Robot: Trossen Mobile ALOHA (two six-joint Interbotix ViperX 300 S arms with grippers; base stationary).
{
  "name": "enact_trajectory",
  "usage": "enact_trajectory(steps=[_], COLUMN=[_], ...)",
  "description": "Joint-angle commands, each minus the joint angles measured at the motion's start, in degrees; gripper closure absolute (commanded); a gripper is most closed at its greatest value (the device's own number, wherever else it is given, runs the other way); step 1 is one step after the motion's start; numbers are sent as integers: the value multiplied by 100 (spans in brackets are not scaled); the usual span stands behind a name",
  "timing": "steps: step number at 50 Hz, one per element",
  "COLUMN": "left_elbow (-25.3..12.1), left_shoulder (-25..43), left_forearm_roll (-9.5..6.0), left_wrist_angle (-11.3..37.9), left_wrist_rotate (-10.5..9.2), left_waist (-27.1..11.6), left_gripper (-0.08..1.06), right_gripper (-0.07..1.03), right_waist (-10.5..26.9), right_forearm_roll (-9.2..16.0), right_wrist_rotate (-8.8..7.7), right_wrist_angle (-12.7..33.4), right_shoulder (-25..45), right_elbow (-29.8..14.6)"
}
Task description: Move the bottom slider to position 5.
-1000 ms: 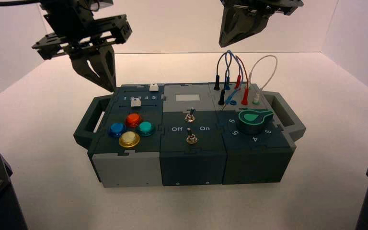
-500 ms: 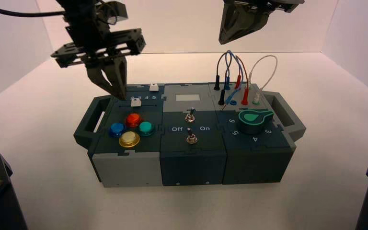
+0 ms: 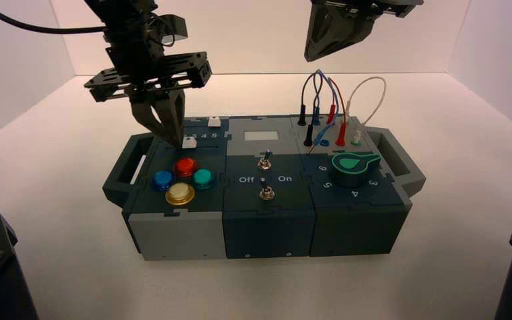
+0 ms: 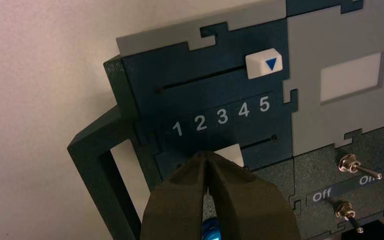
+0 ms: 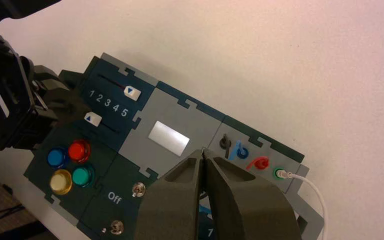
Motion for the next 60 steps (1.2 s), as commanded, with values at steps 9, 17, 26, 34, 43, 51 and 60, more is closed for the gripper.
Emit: enact_trajectory(steps=[9,17,26,34,43,51,60], left_elbow=[-246,-360,-510,-589,-431,9,316], left_shoulder=[62,211,378,475,237,-413,-940], left_forearm_roll=[-35,-62,-88,-97,35,185,475], left_wrist_angle=[-18,-9,0,9,-26,26,79], left_wrist_rotate=[-26,-26,-18,-26,-9,35,97], left_waist=[-211,-360,-571,-642,-615,-431,-123], left_gripper=[101,101,101,101,101,101,101], right_gripper=[98,98,98,98,98,98,98], right_waist=[26,26,26,18,-26,-26,-62], right_forearm_roll=[18,18,18,9,-35,-79,-185], right_wrist_rotate=[-9,-9,-9,-9,-9,-9,-18], right_wrist_angle=[-62,-62,-62,-62,-26,-9,9], right_shoulder=[-105,-105,-114,-114,-114,-185,-149], right_elbow=[-176,-176,-176,-185,-185,-167,-185])
